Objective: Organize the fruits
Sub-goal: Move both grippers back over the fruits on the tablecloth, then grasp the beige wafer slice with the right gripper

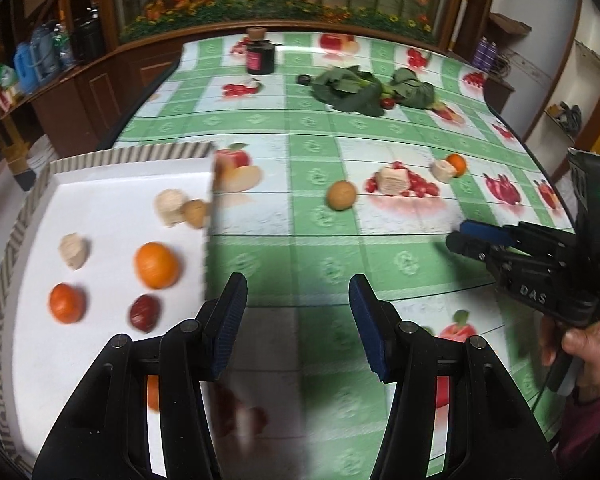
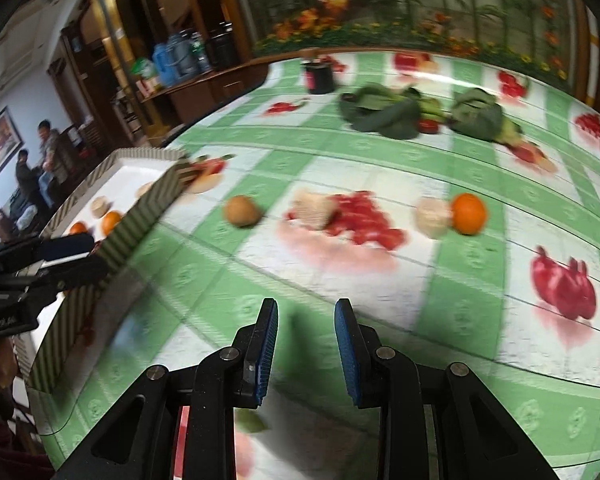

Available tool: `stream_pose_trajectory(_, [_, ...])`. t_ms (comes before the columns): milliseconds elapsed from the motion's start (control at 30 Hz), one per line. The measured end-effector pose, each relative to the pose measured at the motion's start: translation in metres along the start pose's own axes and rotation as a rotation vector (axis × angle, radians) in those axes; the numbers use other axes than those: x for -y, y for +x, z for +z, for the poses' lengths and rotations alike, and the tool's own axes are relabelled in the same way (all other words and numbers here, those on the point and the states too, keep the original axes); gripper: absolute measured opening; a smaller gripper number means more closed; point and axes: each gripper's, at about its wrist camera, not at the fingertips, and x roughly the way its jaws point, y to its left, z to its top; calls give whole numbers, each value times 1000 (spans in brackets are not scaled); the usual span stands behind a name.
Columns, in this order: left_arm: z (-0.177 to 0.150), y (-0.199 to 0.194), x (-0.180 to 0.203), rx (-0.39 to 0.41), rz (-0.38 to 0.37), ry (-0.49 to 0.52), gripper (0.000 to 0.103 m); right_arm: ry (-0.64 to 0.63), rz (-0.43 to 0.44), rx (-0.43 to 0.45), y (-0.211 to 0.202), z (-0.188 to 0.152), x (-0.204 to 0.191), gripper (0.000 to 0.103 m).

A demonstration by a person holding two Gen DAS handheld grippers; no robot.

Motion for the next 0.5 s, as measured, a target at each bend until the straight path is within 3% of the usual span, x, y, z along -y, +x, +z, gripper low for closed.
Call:
stream_pose_trajectory(167, [14,11,13,-16,-21,20,53,14,23,-2,2,8,16,29])
stream_pose_trajectory(500, [36,37,21,-66,-30,50,53,-160,46,10,35,50,-3,35])
